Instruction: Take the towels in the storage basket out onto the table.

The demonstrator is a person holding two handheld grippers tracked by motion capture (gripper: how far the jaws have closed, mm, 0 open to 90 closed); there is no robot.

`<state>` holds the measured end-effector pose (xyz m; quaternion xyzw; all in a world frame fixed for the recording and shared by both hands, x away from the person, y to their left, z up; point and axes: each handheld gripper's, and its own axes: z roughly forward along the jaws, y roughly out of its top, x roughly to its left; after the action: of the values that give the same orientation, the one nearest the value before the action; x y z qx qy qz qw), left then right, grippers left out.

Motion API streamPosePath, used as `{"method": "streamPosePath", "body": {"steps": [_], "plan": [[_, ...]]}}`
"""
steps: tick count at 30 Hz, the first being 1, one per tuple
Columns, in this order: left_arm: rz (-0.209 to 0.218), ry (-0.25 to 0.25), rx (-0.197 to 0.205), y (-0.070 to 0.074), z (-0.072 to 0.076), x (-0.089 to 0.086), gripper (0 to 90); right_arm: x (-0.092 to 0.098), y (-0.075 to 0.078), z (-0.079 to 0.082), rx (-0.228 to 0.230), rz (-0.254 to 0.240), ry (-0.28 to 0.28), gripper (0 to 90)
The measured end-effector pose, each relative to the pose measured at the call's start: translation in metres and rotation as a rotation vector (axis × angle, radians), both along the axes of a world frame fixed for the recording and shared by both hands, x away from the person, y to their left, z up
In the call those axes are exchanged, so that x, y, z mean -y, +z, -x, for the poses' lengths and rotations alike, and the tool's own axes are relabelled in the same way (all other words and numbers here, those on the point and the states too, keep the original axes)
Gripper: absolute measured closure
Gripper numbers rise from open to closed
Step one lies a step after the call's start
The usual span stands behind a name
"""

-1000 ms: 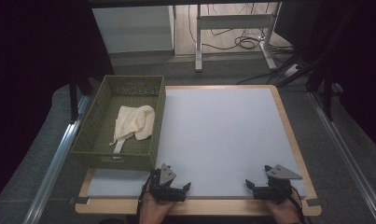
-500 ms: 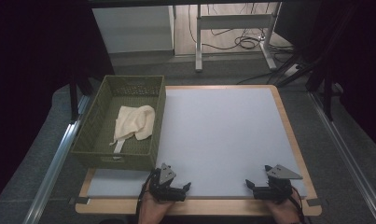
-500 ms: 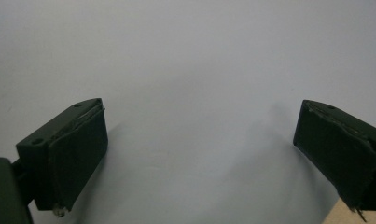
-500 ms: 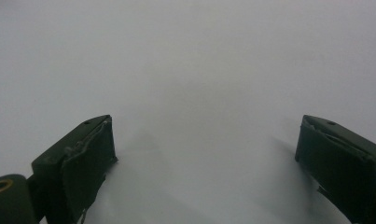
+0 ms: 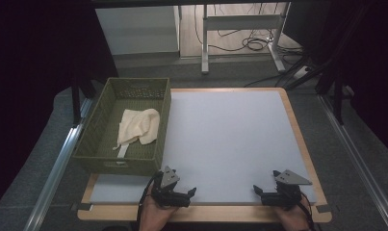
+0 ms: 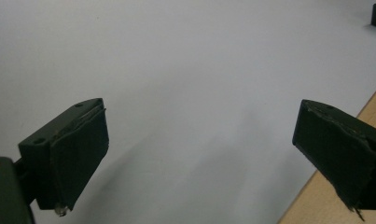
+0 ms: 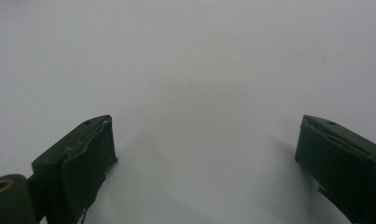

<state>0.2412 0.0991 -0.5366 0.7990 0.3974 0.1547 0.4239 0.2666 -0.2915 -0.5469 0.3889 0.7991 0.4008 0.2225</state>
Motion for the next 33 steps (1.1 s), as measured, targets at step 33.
{"method": "streamPosePath", "body": {"steps": [33], "plan": [[-0.061, -0.153, -0.072, 0.072, -0.028, 0.015, 4.4, 0.000, 0.000, 0.000, -0.001, -0.002, 0.001, 4.5]]}}
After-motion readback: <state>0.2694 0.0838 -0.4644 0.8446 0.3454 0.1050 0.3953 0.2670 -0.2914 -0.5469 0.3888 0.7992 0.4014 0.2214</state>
